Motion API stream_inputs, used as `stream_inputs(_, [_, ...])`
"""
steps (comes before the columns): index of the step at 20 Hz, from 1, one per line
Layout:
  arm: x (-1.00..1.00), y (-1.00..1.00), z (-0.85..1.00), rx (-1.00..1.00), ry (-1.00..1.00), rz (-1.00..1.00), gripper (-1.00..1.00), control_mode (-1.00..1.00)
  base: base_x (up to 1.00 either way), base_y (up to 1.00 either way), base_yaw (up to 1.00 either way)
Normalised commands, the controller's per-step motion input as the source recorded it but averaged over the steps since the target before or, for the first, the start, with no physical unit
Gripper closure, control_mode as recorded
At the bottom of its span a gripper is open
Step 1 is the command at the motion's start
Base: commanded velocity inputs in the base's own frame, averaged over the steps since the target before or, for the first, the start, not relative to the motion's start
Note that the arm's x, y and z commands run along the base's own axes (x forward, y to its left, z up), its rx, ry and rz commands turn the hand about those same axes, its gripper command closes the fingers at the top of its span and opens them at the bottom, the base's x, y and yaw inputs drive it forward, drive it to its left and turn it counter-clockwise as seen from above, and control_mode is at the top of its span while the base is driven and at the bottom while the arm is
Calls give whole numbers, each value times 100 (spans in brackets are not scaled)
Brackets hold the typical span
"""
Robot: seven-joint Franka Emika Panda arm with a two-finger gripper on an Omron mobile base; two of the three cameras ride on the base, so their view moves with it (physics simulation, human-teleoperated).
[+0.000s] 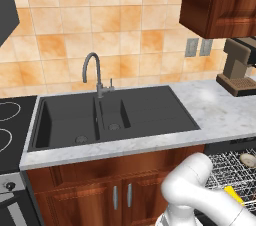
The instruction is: Pick up the cup and bowl from the counter, place them in the dishwasher, and close the dishwasher door.
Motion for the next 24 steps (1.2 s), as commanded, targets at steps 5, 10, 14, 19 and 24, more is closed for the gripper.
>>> stream_inputs(5, [-22, 0, -9, 0, 0, 0, -100, -100, 0, 0, 0])
stream_inputs(10, [-25, 0, -2, 0, -2, 0, -100, -100, 0, 0, 0])
stream_inputs(14, [-23, 0, 0, 0, -2, 0, -100, -100, 0, 0, 0])
stream_inputs(19, [-23, 0, -1, 0, -2, 0, -100, -100, 0, 0, 0])
stream_inputs(24, [-26, 0, -1, 0, -2, 0, -100, -100, 0, 0, 0])
